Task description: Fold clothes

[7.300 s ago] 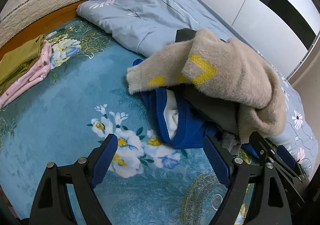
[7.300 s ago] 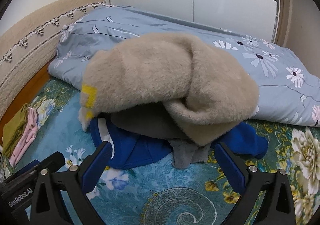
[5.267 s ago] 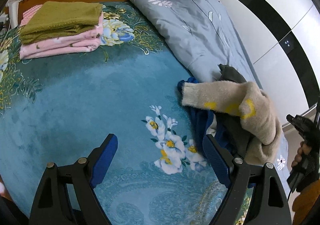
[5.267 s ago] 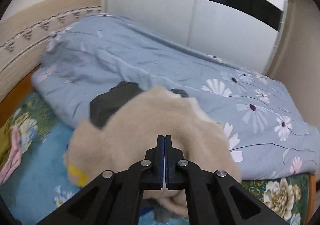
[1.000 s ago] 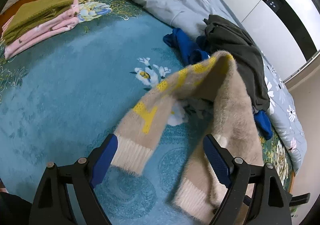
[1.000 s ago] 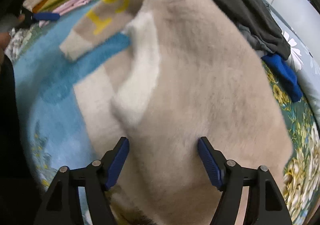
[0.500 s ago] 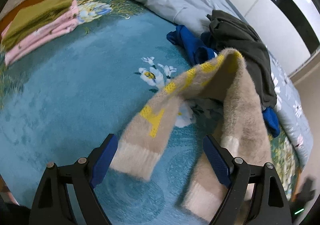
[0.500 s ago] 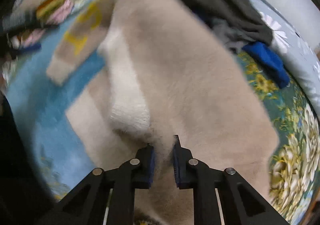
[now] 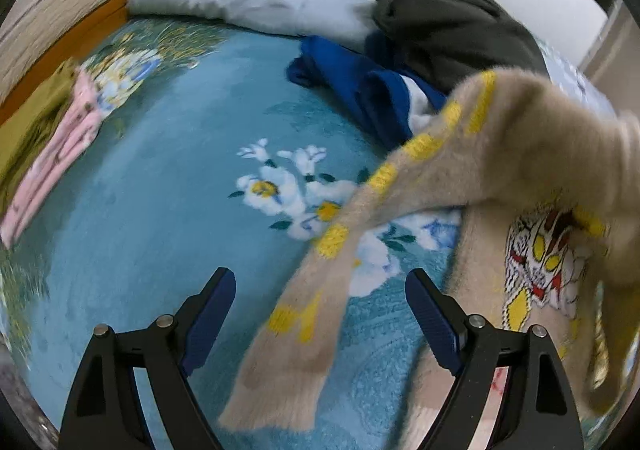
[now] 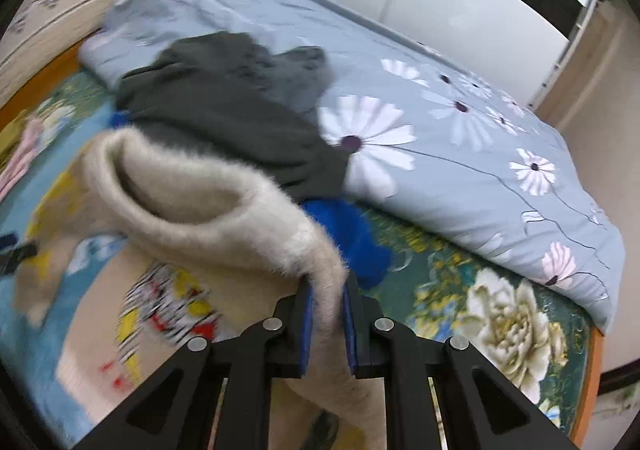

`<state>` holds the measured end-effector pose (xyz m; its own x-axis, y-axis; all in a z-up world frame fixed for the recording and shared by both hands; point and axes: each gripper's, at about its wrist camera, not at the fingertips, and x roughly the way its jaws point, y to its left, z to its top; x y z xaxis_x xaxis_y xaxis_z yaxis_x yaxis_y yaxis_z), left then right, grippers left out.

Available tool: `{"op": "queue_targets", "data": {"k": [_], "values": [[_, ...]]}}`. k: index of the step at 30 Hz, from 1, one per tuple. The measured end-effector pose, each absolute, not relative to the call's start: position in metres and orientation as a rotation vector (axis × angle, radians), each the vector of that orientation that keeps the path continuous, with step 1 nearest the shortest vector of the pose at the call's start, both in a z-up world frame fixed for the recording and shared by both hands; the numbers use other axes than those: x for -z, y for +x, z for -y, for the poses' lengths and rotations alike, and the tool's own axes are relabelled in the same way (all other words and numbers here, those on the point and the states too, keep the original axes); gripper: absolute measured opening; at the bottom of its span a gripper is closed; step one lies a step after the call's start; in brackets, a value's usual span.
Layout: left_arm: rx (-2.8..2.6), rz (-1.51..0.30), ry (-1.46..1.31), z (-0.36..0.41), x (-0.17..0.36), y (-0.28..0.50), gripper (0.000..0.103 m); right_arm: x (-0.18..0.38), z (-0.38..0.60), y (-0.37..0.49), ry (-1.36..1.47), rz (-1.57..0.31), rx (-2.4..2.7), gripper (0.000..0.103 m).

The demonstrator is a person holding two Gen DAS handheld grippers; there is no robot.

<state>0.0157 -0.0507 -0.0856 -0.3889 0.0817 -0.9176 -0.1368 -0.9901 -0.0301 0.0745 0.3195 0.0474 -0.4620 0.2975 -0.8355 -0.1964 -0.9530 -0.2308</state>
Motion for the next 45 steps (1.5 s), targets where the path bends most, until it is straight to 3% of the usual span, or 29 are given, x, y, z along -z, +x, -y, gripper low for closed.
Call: {"op": "queue_targets", "data": {"k": [4, 5, 9, 12, 18, 23, 29, 36, 45], "values": [[-2.473, -0.197, -1.698, 0.036, 0.095, 0.005, 0.080, -0.023, -0.348, 0.041, -1.443, 0.119, -2.382, 0.014], [-2.461, -0.220, -1.712, 0.033, 0.097, 0.003, 0.072, -0.019, -0.353, 0.034, -1.447, 0.105, -2.358, 0.014], [-2.413, -0.215, -1.787, 0.033, 0.103, -0.001, 0.020, -0.006, -0.369, 0.019, -1.465, -0.045, -2.288, 0.014], [-2.416, -0.109, -1.769, 0.041, 0.101, 0.003, 0.008, -0.004, -0.367, 0.020, -1.458, -0.036, -2.280, 0.014], [-2.467, -0.090, -1.666, 0.055, 0.082, 0.022, 0.007, -0.007, -0.363, 0.030, -1.414, -0.020, -2.319, 0.014], [-2.492, 0.162, -1.626, 0.097, 0.048, 0.015, 0.007, -0.016, -0.355, 0.019, -1.403, -0.064, -2.350, 0.014], [-2.569, 0.165, -1.596, 0.145, 0.017, 0.023, 0.007, -0.038, -0.313, -0.010, -1.414, -0.008, -2.487, 0.014], [-2.555, 0.424, -1.803, 0.205, 0.055, 0.005, 0.007, -0.020, -0.260, -0.064, -1.535, 0.091, -2.505, 0.014], [-2.456, 0.605, -1.881, 0.217, 0.087, 0.000, 0.012, -0.007, -0.268, -0.083, -1.598, -0.035, -2.429, 0.017]]}}
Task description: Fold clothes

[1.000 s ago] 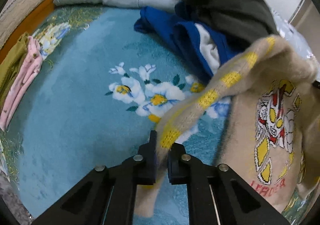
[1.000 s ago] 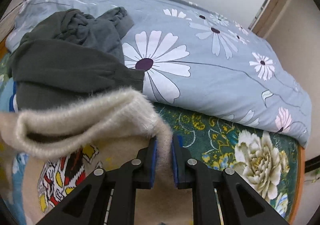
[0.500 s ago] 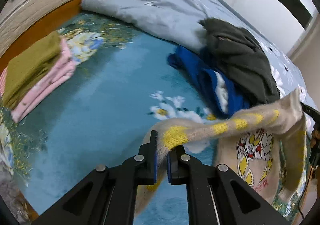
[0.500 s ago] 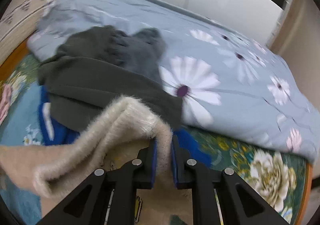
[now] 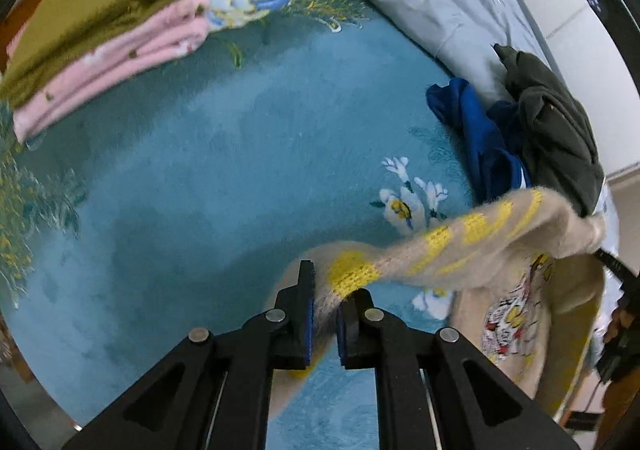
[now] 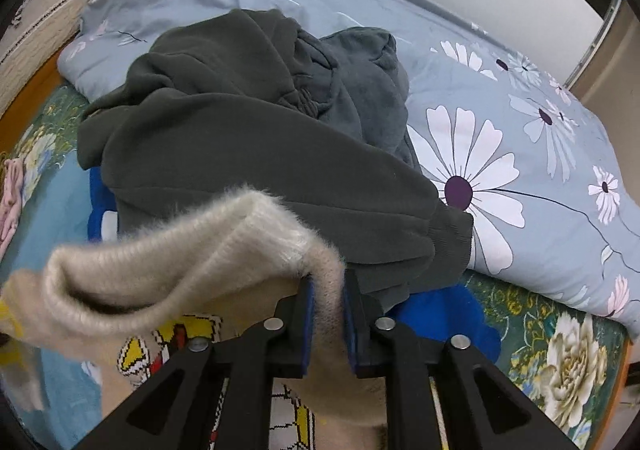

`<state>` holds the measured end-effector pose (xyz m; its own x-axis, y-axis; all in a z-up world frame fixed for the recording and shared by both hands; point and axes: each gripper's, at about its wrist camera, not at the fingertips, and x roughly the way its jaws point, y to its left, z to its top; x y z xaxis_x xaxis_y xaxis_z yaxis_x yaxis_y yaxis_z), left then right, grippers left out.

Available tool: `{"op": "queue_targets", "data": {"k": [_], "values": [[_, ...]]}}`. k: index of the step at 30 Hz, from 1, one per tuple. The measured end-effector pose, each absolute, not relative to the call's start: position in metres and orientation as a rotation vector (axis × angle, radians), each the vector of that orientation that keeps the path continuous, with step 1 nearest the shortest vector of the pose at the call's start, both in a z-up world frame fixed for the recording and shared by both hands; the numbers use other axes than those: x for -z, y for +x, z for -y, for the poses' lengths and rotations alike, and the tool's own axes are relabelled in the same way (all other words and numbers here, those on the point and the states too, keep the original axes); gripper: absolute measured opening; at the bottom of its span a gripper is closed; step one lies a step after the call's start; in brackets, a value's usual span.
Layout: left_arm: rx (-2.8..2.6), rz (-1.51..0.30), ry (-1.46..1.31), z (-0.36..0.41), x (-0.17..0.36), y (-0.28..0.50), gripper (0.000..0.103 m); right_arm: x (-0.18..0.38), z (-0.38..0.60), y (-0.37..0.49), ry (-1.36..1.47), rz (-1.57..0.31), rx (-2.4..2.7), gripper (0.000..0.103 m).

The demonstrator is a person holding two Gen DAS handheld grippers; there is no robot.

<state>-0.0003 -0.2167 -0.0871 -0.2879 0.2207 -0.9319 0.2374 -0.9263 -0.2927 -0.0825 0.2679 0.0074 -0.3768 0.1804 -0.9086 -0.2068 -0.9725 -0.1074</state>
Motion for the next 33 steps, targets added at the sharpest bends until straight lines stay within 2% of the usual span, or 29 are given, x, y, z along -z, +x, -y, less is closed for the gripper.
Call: {"op": "queue_targets", "data": {"k": [1, 2, 3, 5, 6, 7, 9, 14, 19, 23, 27, 33], "values": [[2.446, -0.610, 1.865, 0.217, 0.086, 0.000, 0.014, -0.009, -0.268, -0.080, -1.600, -0.037, -2.439, 0.017], [2.457, -0.619, 1.857, 0.218, 0.084, 0.001, 0.020, -0.010, -0.268, -0.079, -1.597, -0.036, -2.445, 0.018], [2.473, -0.627, 1.842, 0.220, 0.079, 0.003, 0.033, -0.013, -0.268, -0.076, -1.590, -0.038, -2.455, 0.023], [2.504, -0.649, 1.809, 0.223, 0.070, 0.007, 0.048, -0.022, -0.269, -0.068, -1.566, -0.049, -2.487, 0.027], [2.521, -0.668, 1.792, 0.225, 0.064, 0.009, 0.049, -0.027, -0.270, -0.064, -1.552, -0.054, -2.503, 0.032], [2.538, -0.687, 1.774, 0.227, 0.057, 0.011, 0.050, -0.033, -0.271, -0.060, -1.536, -0.058, -2.522, 0.044], [2.566, -0.713, 1.724, 0.231, 0.043, 0.016, 0.051, -0.046, -0.273, -0.051, -1.499, -0.064, -2.559, 0.053], [2.688, -0.781, 1.577, 0.221, 0.003, 0.039, 0.051, -0.091, -0.282, -0.008, -1.350, -0.139, -2.670, 0.055], [2.804, -0.796, 1.565, 0.182, -0.012, 0.060, 0.055, -0.106, -0.289, 0.053, -1.299, -0.373, -2.752, 0.057], [2.784, -0.751, 1.795, 0.122, 0.028, 0.072, 0.056, -0.074, -0.287, 0.097, -1.411, -0.526, -2.733, 0.061], [2.646, -0.649, 2.022, 0.068, 0.088, 0.089, 0.056, 0.000, -0.285, 0.129, -1.640, -0.609, -2.558, 0.061], [2.440, -0.613, 2.112, 0.040, 0.148, 0.105, 0.056, 0.060, -0.308, 0.150, -1.637, -0.762, -2.362, 0.062]]}}
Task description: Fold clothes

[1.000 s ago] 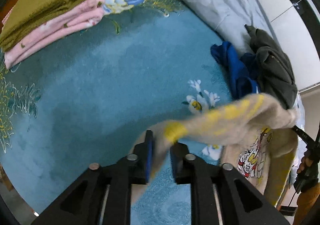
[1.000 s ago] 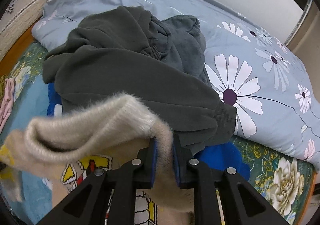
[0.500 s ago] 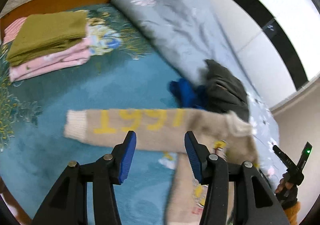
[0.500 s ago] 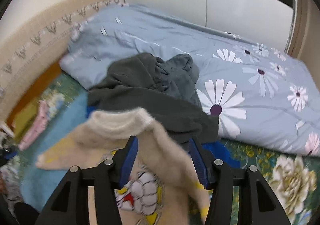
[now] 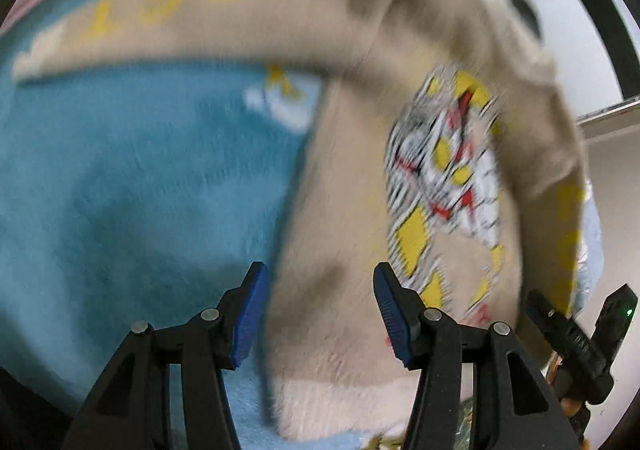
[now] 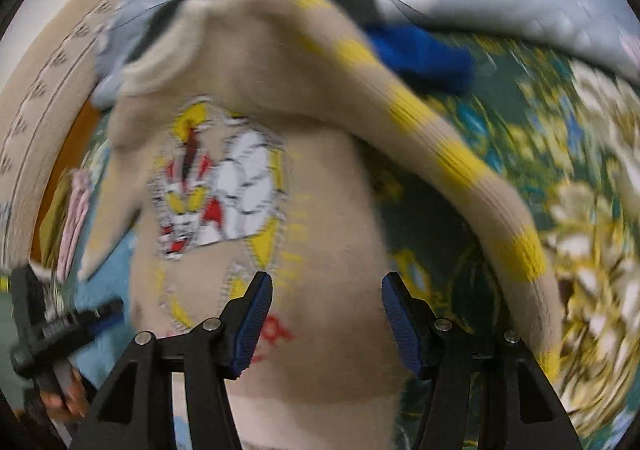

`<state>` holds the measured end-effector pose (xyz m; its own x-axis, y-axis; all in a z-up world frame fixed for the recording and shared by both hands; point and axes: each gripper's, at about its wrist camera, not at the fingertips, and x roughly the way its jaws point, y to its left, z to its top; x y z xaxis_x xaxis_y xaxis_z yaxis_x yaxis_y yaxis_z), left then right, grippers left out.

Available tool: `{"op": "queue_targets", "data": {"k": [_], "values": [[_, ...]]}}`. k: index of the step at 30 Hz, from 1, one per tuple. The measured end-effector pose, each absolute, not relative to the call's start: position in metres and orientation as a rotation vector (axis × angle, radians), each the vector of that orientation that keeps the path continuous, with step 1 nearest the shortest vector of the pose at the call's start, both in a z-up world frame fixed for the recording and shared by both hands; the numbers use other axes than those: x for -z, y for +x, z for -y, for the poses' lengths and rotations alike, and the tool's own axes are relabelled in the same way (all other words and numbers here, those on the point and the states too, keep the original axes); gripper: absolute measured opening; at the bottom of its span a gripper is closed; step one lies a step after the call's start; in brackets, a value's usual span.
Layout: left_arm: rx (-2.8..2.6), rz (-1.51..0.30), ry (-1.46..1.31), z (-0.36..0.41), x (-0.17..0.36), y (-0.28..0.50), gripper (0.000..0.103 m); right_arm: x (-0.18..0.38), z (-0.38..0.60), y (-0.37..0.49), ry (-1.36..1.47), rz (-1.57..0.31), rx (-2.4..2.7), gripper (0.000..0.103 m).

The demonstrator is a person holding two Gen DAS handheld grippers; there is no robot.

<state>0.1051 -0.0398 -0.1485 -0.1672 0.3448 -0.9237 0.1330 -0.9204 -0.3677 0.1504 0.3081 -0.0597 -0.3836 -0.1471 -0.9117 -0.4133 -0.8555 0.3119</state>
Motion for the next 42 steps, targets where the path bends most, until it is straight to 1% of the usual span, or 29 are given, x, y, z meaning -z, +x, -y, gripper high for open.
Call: {"op": "queue_targets", "data": {"k": [2, 5, 8, 12, 13, 14, 15, 16, 17, 18, 19, 21, 27, 31, 34, 36, 39, 41, 42], "values": [[-2.215, 0.513, -1.967, 0.035, 0.158, 0.106, 0.056, 0.073, -0.316, 0.152, -1.637, -0.830, -2.311, 0.062], [-2.182, 0.547, -1.942, 0.039, 0.162, 0.104, 0.056, 0.088, -0.320, 0.151, -1.641, -0.908, -2.261, 0.062], [-2.165, 0.628, -1.929, 0.044, 0.166, 0.102, 0.056, 0.092, -0.316, 0.146, -1.622, -0.927, -2.244, 0.063], [-2.144, 0.640, -1.888, 0.040, 0.164, 0.101, 0.053, 0.093, -0.304, 0.143, -1.631, -0.917, -2.253, 0.063], [-2.141, 0.635, -1.884, 0.039, 0.164, 0.101, 0.049, 0.092, -0.302, 0.143, -1.631, -0.911, -2.252, 0.061], [-2.145, 0.625, -1.886, 0.039, 0.163, 0.102, 0.034, 0.090, -0.300, 0.144, -1.629, -0.908, -2.249, 0.060], [-2.150, 0.615, -1.889, 0.039, 0.162, 0.102, 0.024, 0.089, -0.298, 0.144, -1.627, -0.905, -2.246, 0.056], [-2.152, 0.621, -1.886, 0.040, 0.161, 0.103, 0.021, 0.088, -0.297, 0.145, -1.628, -0.900, -2.240, 0.044], [-2.151, 0.647, -1.875, 0.042, 0.159, 0.103, 0.011, 0.086, -0.297, 0.146, -1.629, -0.895, -2.233, 0.036], [-2.153, 0.661, -1.860, 0.044, 0.154, 0.105, 0.011, 0.085, -0.296, 0.148, -1.637, -0.881, -2.223, 0.020], [-2.160, 0.658, -1.842, 0.044, 0.147, 0.106, 0.010, 0.082, -0.294, 0.148, -1.648, -0.868, -2.222, 0.014], [-2.172, 0.645, -1.800, 0.043, 0.131, 0.110, 0.010, 0.076, -0.289, 0.148, -1.670, -0.831, -2.228, 0.012], [-2.170, 0.471, -1.713, 0.039, 0.067, 0.123, 0.010, 0.036, -0.264, 0.147, -1.734, -0.685, -2.297, 0.011], [-2.112, 0.438, -1.784, 0.043, 0.059, 0.129, 0.010, 0.016, -0.255, 0.157, -1.770, -0.602, -2.333, 0.011], [-2.081, 0.375, -1.828, 0.038, 0.063, 0.139, 0.010, 0.025, -0.262, 0.165, -1.801, -0.563, -2.300, 0.011], [-2.068, 0.364, -1.859, 0.035, 0.069, 0.135, 0.010, 0.043, -0.268, 0.170, -1.824, -0.560, -2.239, 0.011], [-2.052, 0.350, -1.900, 0.028, 0.076, 0.129, 0.011, 0.067, -0.271, 0.180, -1.841, -0.596, -2.175, 0.011], [-2.071, 0.343, -1.891, 0.025, 0.072, 0.126, 0.011, 0.078, -0.270, 0.181, -1.834, -0.641, -2.158, 0.011], [-2.084, 0.341, -1.881, 0.027, 0.068, 0.126, 0.014, 0.079, -0.270, 0.182, -1.823, -0.649, -2.161, 0.014]]}}
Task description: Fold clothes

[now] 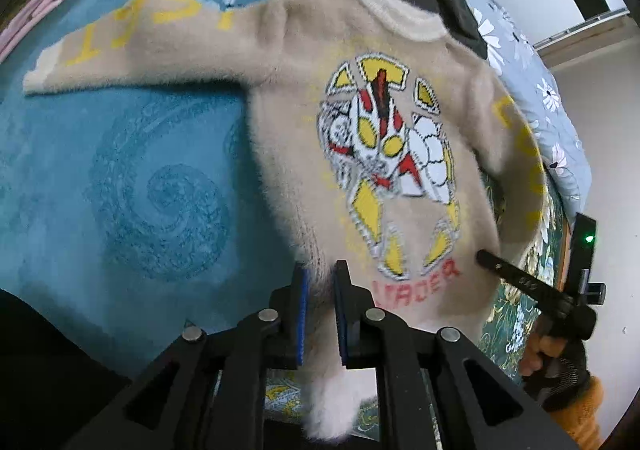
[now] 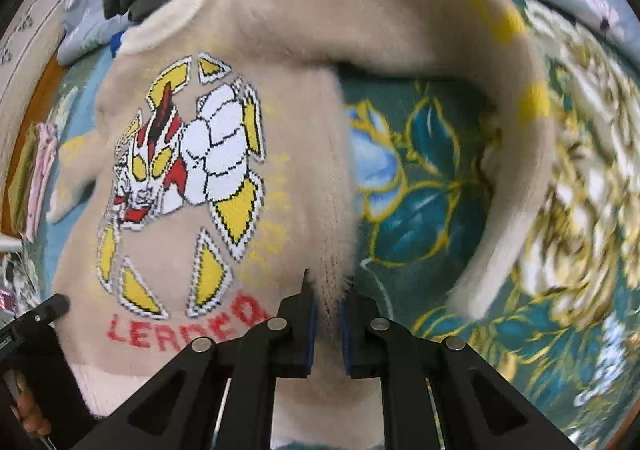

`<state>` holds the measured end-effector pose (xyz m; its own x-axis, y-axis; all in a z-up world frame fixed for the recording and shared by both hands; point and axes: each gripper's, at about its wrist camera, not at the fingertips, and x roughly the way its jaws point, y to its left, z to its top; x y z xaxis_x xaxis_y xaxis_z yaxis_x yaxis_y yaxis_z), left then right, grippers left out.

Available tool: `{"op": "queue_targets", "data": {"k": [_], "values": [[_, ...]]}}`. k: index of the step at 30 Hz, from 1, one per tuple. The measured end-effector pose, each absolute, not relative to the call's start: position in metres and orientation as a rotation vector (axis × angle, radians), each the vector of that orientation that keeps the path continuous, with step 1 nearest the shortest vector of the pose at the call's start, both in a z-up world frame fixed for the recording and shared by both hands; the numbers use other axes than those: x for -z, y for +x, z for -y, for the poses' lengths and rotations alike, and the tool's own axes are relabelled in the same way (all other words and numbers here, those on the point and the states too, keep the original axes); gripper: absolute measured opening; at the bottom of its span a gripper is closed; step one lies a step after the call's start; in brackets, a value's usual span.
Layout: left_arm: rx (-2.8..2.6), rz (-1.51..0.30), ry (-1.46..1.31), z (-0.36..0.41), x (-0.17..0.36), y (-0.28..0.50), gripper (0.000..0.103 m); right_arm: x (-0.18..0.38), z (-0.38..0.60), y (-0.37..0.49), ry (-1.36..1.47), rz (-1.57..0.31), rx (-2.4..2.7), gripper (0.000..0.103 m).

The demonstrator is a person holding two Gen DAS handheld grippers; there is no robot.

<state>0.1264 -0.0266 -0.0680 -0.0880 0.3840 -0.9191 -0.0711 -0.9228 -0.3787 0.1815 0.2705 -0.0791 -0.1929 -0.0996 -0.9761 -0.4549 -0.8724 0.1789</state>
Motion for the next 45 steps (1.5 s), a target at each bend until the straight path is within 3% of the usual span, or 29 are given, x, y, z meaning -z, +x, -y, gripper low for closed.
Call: {"op": "queue_targets", "data": {"k": [8, 9, 12, 13, 20, 26, 29, 31, 33, 45], "values": [[-2.247, 0.474, -1.761, 0.043, 0.054, 0.123, 0.028, 0.037, -0.283, 0.192, -1.661, -0.624, -2.260, 0.020], [-2.280, 0.498, -1.733, 0.048, 0.052, 0.124, 0.031, 0.024, -0.289, 0.196, -1.595, -0.595, -2.298, 0.025], [-2.371, 0.536, -1.662, 0.061, 0.046, 0.123, 0.034, 0.000, -0.310, 0.208, -1.418, -0.492, -2.311, 0.057], [-2.399, 0.543, -1.645, 0.064, 0.045, 0.123, 0.034, -0.004, -0.319, 0.214, -1.362, -0.475, -2.297, 0.059], [-2.549, 0.581, -1.606, 0.083, 0.060, 0.118, 0.035, 0.045, -0.331, 0.227, -1.405, -0.703, -2.215, 0.060], [-2.556, 0.697, -1.635, 0.101, 0.070, 0.118, 0.035, 0.079, -0.308, 0.209, -1.490, -0.668, -2.190, 0.060], [-2.556, 0.731, -1.630, 0.105, 0.072, 0.119, 0.035, 0.086, -0.310, 0.217, -1.491, -0.686, -2.156, 0.056], [-2.552, 0.731, -1.635, 0.104, 0.072, 0.119, 0.035, 0.087, -0.318, 0.226, -1.502, -0.689, -2.139, 0.024], [-2.546, 0.725, -1.641, 0.103, 0.072, 0.119, 0.035, 0.086, -0.327, 0.230, -1.522, -0.700, -2.122, 0.008], [-2.537, 0.763, -1.659, 0.106, 0.075, 0.121, 0.035, 0.011, -0.451, 0.212, -1.300, -0.525, -2.091, 0.008]]}}
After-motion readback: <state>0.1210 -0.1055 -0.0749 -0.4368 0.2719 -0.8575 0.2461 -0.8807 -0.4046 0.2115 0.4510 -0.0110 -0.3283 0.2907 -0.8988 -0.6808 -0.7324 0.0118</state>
